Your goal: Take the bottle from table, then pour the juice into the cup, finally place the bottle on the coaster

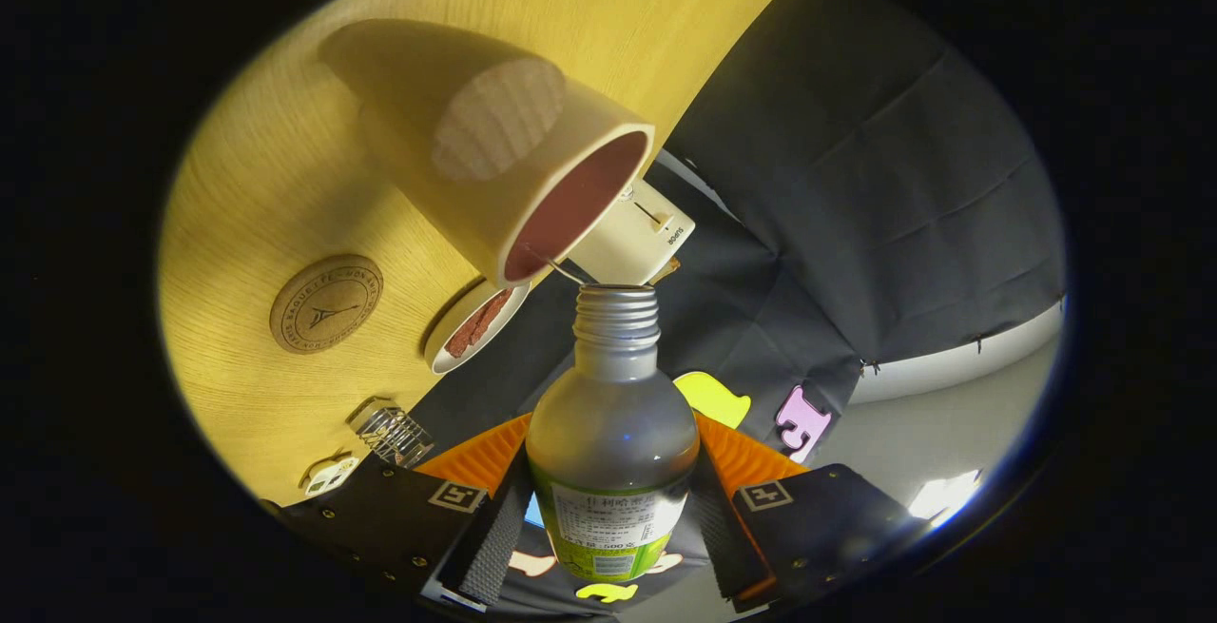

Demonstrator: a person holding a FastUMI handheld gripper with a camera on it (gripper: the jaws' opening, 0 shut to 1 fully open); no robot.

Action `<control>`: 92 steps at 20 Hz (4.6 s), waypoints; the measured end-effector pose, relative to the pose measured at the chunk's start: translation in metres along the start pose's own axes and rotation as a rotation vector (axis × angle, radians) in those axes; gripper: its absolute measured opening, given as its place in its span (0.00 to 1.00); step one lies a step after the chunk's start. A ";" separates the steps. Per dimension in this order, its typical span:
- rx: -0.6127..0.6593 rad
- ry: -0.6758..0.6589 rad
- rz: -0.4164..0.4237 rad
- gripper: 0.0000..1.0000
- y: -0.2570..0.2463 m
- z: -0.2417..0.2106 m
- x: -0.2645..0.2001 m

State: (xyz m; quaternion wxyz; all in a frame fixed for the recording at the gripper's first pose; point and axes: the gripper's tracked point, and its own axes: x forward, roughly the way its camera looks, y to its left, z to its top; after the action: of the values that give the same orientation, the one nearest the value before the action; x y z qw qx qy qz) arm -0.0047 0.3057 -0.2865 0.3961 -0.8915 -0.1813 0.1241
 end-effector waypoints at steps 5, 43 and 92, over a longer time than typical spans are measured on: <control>0.000 -0.009 -0.007 0.81 -0.002 0.005 -0.001; 0.258 0.009 0.007 0.81 0.004 0.003 0.005; 2.398 0.200 0.132 0.81 0.095 -0.044 0.059</control>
State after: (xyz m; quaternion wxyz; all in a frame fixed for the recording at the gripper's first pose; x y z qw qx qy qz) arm 0.0858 0.2425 -0.3340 0.9778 0.0305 0.1267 0.1640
